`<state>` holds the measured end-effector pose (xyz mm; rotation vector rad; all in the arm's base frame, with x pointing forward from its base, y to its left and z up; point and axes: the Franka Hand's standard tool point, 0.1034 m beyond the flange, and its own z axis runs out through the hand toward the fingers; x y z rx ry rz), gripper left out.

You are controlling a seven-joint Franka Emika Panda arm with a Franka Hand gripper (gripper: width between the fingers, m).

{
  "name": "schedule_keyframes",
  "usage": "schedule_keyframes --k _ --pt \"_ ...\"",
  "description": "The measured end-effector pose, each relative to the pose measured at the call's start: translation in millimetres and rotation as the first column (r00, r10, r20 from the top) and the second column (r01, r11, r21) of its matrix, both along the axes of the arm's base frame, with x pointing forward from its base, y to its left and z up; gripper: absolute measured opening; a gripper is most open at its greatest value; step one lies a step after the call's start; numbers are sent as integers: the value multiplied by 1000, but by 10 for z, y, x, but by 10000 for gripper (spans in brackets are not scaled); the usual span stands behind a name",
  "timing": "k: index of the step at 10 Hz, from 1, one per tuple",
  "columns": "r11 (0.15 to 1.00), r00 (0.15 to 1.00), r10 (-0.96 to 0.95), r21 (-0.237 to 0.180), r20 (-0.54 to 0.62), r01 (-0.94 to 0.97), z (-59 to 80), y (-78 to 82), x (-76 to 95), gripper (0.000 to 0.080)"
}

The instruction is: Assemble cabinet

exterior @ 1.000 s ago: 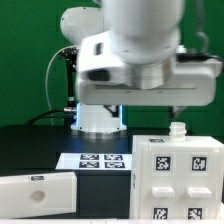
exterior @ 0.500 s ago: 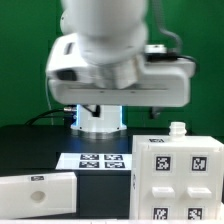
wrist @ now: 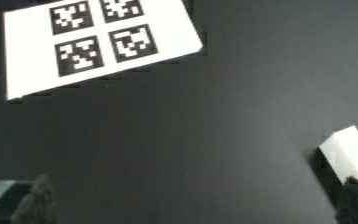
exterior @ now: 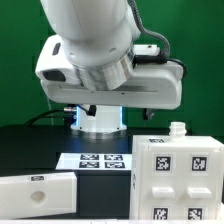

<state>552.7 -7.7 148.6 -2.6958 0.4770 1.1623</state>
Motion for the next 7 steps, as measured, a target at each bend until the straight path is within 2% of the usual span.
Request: schedule_keyframes --k 2,3,4,7 --pt "993 993 -118 -22 24 119 -17 -395 49 797" --pt "989 988 -138 -33 75 141 -47 -535 108 797" --pt "991 989 -128 -20 80 130 -55 -559 102 797" --pt "992 989 -126 -20 77 128 -66 -552 98 797"
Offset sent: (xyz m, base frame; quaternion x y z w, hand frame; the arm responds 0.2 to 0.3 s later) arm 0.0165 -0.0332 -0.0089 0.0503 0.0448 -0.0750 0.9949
